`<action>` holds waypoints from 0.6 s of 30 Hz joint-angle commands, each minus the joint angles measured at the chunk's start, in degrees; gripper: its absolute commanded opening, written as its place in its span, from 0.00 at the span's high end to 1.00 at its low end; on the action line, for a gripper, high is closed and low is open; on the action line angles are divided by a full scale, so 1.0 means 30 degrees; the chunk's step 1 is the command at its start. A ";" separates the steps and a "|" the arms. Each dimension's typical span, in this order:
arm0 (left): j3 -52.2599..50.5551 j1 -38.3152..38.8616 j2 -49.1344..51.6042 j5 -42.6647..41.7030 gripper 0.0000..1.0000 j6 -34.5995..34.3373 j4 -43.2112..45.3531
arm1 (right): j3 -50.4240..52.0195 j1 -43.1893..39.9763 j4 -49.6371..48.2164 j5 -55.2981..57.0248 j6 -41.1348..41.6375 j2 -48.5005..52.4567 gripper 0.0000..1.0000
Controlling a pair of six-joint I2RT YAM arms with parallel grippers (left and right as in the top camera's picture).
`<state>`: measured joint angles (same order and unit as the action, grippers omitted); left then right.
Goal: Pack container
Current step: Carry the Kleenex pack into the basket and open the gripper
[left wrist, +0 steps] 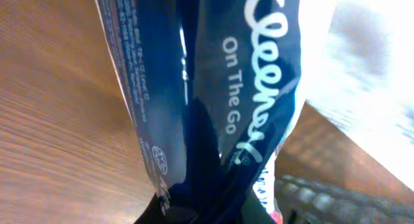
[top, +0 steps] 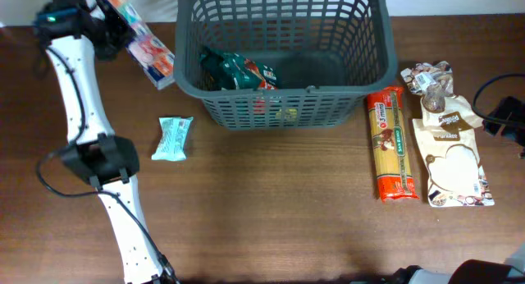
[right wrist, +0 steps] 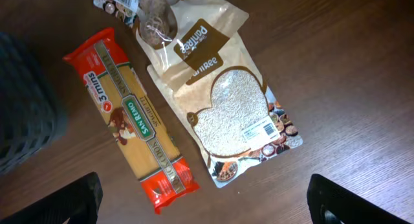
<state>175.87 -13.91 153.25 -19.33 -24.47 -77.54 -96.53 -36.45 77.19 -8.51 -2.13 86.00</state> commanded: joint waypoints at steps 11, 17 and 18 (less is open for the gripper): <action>0.1304 0.0525 -0.7504 0.0882 0.98 0.6397 0.0925 | -0.0095 -0.0109 0.0000 -0.0175 0.0029 -0.0146 0.01; 0.1297 0.2251 -1.0535 0.0721 0.98 0.9624 0.1851 | -0.0095 -0.0109 0.0000 -0.0175 0.0029 -0.0146 0.01; 0.1297 0.2718 -1.0834 0.0729 0.98 1.0469 0.1858 | -0.0095 -0.0109 0.0000 -0.0175 0.0029 -0.0146 0.01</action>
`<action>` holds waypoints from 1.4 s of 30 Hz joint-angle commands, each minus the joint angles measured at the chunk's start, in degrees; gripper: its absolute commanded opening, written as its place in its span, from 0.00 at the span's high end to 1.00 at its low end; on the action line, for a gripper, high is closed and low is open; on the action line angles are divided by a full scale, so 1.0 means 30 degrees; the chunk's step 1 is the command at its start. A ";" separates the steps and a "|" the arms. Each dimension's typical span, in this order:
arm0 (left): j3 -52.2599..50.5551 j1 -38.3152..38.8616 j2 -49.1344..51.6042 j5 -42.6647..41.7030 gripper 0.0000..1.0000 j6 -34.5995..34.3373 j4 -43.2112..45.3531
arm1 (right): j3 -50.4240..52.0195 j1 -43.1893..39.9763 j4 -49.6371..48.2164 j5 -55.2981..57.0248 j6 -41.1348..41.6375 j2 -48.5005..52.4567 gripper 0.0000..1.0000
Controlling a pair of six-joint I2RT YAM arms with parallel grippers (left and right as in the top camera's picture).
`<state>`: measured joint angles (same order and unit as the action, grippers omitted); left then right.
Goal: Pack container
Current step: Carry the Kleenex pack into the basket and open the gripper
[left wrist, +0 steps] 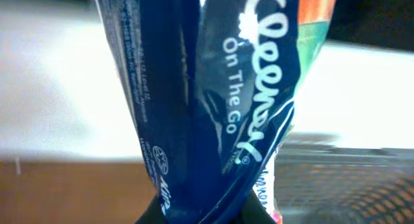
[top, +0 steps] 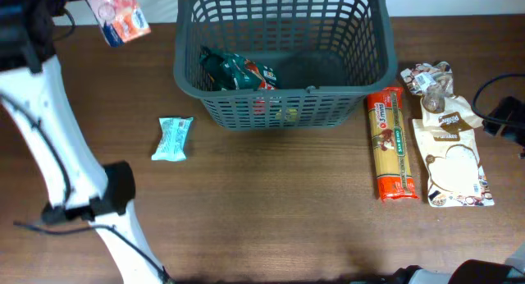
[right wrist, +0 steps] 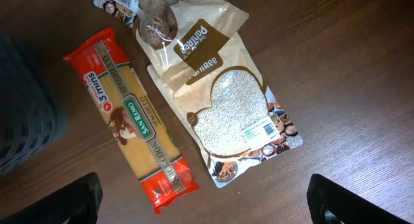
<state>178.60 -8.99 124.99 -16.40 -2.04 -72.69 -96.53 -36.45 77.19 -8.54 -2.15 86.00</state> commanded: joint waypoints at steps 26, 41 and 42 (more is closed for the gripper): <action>-1.2152 0.9785 -0.1552 0.1610 0.99 1.9657 0.8590 | -0.0095 -0.0109 0.0000 -0.0168 0.0036 -0.0146 0.01; -1.2976 1.0491 0.1530 0.3861 0.98 2.0298 0.8510 | -0.0095 -0.0109 0.0000 -0.0168 0.0036 -0.0146 0.01; -1.2976 1.0586 0.1727 0.4007 0.98 2.0298 0.8510 | -0.0095 -0.0109 0.0000 -0.0168 0.0036 -0.0146 0.01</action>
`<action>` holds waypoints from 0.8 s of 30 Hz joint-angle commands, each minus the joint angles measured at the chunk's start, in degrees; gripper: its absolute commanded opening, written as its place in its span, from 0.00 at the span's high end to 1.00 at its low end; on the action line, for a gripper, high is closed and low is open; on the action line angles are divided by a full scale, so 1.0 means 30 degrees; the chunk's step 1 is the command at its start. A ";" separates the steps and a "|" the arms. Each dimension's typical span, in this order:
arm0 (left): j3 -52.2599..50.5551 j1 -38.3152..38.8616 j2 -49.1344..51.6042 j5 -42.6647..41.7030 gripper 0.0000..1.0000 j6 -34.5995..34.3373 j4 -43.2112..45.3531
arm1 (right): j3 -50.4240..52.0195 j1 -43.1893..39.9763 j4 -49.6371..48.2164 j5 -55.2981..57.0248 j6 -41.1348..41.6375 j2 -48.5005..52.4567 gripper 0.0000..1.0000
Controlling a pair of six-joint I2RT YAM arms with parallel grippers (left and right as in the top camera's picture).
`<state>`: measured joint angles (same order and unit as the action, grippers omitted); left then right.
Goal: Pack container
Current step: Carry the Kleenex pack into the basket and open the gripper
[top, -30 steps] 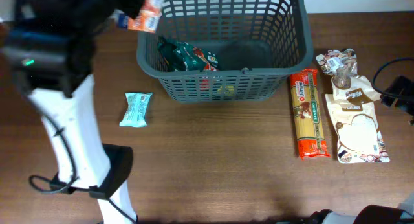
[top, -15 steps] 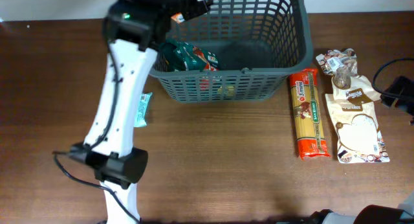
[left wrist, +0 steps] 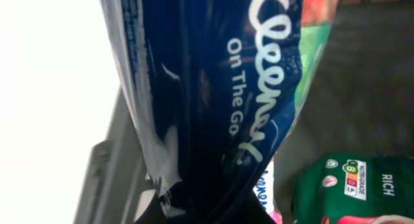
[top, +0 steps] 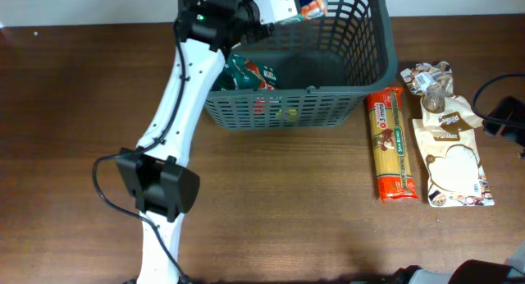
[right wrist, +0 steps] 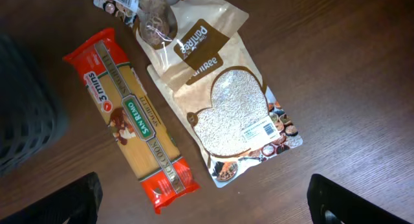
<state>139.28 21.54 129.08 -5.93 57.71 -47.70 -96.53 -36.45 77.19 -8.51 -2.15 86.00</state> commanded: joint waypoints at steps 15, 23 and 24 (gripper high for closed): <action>0.3963 0.1443 0.0124 0.3993 0.32 -0.4750 0.0860 | -0.0095 -0.0109 0.0000 -0.0175 0.0036 -0.0146 0.01; 0.4357 0.0874 -0.2790 0.4583 0.25 -0.4911 -0.0780 | -0.0095 -0.0109 0.0000 -0.0182 0.0036 -0.0146 0.01; 0.4357 0.0699 -0.3198 0.4925 0.25 -0.5042 -0.1013 | -0.0095 -0.0109 0.0000 -0.0175 0.0036 -0.0146 0.01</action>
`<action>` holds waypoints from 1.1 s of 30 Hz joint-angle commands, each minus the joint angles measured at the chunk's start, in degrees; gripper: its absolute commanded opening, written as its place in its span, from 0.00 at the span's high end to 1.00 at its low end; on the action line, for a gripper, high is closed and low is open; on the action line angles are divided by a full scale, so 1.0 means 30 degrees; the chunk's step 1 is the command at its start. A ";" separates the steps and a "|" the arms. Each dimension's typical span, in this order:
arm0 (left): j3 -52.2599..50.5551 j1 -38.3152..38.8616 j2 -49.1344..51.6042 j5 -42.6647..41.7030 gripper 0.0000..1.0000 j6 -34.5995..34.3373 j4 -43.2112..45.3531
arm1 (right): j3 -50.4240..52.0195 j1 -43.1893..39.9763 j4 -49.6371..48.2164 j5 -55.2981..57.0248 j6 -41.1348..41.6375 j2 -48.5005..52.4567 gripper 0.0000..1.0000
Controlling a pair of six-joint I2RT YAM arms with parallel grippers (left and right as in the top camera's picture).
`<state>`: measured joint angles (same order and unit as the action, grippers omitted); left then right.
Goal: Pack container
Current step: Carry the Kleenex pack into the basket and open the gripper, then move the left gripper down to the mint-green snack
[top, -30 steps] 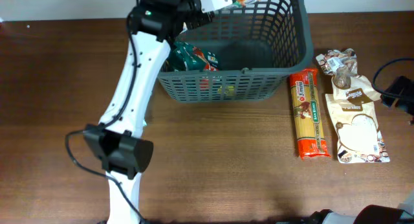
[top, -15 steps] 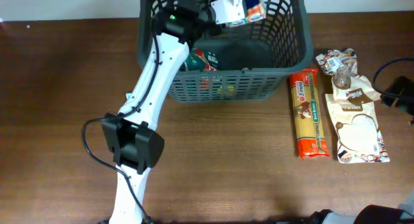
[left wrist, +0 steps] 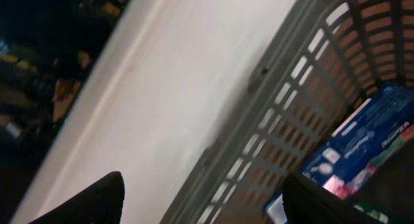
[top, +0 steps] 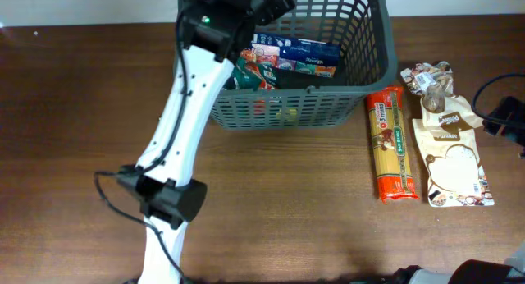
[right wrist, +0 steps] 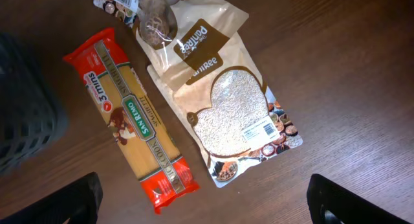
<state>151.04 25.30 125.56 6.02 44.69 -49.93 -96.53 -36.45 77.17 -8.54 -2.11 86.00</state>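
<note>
The grey slatted basket (top: 361, 66) stands at the back middle of the table. Inside it lies a blue tissue pack (top: 297, 54) beside a green packet (top: 246, 72). My left gripper (top: 275, 0) hangs open over the basket's back left rim. In the left wrist view its dark fingers (left wrist: 97, 198) are spread wide with nothing between them, and the tissue pack (left wrist: 369, 140) shows below through the basket wall (left wrist: 291, 114). My right gripper (right wrist: 207, 208) is open above the table, over the spaghetti pack (right wrist: 139, 120) and a grain pouch (right wrist: 233, 117).
Right of the basket lie the spaghetti pack (top: 386, 144), the grain pouch (top: 449, 165) and a smaller clear bag (top: 428, 77). My left arm (top: 176, 144) stretches from the front left up to the basket. A pale wall (left wrist: 149, 101) lies behind the basket.
My left gripper was shut on the blue tissue pack above the basket. It is open now, and the pack lies inside the basket beside the green packet. The right arm has not moved.
My left gripper held the tissue pack in the air left of the basket, then higher at the back left corner, then over the basket. Now the pack lies in the basket and the gripper is open. The right gripper stayed open over the spaghetti throughout.
</note>
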 commanded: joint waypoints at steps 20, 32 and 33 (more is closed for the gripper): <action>-0.2419 -0.8954 -0.5595 -0.2288 0.13 -1.1431 -1.2713 | -0.0095 -0.0109 0.0007 -0.0168 0.0022 -0.0146 0.01; -1.4207 -0.9887 -0.5588 -0.3956 0.05 -1.0717 -0.8080 | -0.0095 -0.0109 0.0007 -0.0168 0.0022 -0.0146 0.01; -1.5008 -0.9908 -0.5588 -0.4022 0.05 -1.0681 -0.7563 | -0.0095 -0.0109 0.0007 -0.0168 0.0022 -0.0146 0.01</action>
<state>111.74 -4.16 108.49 -2.74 11.49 -74.54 -96.53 -36.45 77.19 -8.54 -2.13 86.00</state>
